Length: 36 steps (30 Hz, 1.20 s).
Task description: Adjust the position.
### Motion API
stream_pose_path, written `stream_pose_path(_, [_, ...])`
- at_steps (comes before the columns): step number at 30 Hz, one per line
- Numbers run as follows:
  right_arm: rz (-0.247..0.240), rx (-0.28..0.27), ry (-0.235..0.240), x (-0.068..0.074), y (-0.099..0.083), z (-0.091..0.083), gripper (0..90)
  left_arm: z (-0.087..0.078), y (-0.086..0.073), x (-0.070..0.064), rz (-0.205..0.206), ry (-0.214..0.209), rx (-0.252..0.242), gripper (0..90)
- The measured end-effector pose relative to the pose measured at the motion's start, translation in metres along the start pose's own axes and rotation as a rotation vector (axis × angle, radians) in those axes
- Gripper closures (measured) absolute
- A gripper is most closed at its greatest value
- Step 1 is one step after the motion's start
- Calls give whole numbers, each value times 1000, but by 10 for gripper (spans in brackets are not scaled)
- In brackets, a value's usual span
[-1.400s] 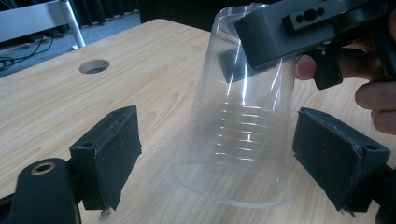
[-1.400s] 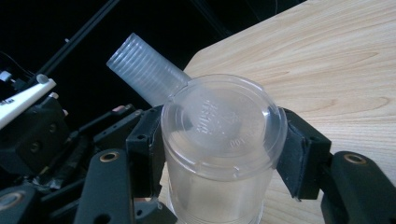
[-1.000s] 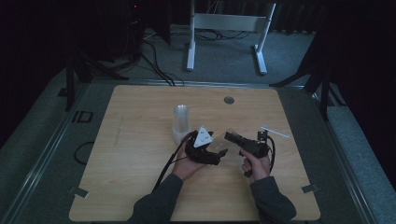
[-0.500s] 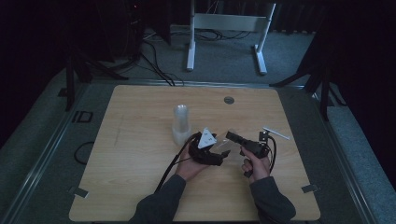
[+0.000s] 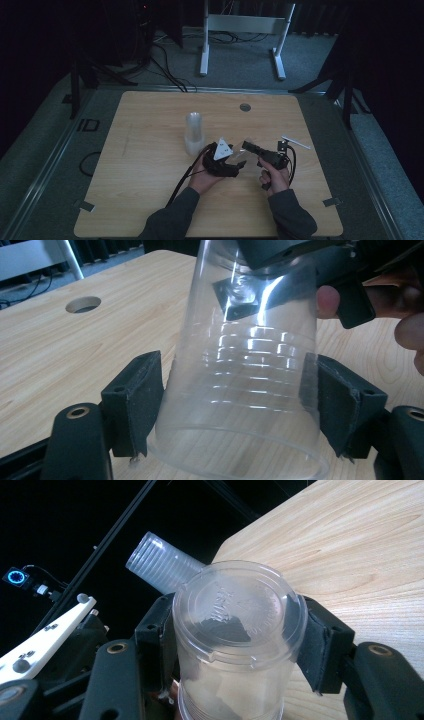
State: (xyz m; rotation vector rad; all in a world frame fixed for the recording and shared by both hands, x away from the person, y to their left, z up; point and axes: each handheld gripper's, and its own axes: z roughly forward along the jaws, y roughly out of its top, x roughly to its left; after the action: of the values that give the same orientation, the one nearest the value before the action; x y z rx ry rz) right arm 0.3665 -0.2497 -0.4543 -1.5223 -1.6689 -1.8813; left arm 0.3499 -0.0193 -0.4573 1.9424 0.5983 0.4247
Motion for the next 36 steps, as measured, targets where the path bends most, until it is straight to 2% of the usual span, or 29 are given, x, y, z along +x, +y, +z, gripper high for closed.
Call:
stream_pose_path(13, [-10, 5, 15, 0, 2, -2, 352, -1, 1, -3, 24, -1, -6, 293])
stream_pose_path(24, [-69, 26, 27, 3, 3, -6, 288, -2, 0, 1, 15, -2, 2, 295])
stream_pose_path(27, [-88, 34, 23, 3, 3, -7, 269, -2, 0, 3, 0, -7, 0, 296])
stream_pose_path(28, [-113, 44, 14, 3, 3, -8, 258, -2, 0, 3, -1, -6, 0, 298])
stream_pose_path(36, [-159, 58, -6, 2, 5, -16, 234, -4, -2, 8, 0, 2, 15, 298])
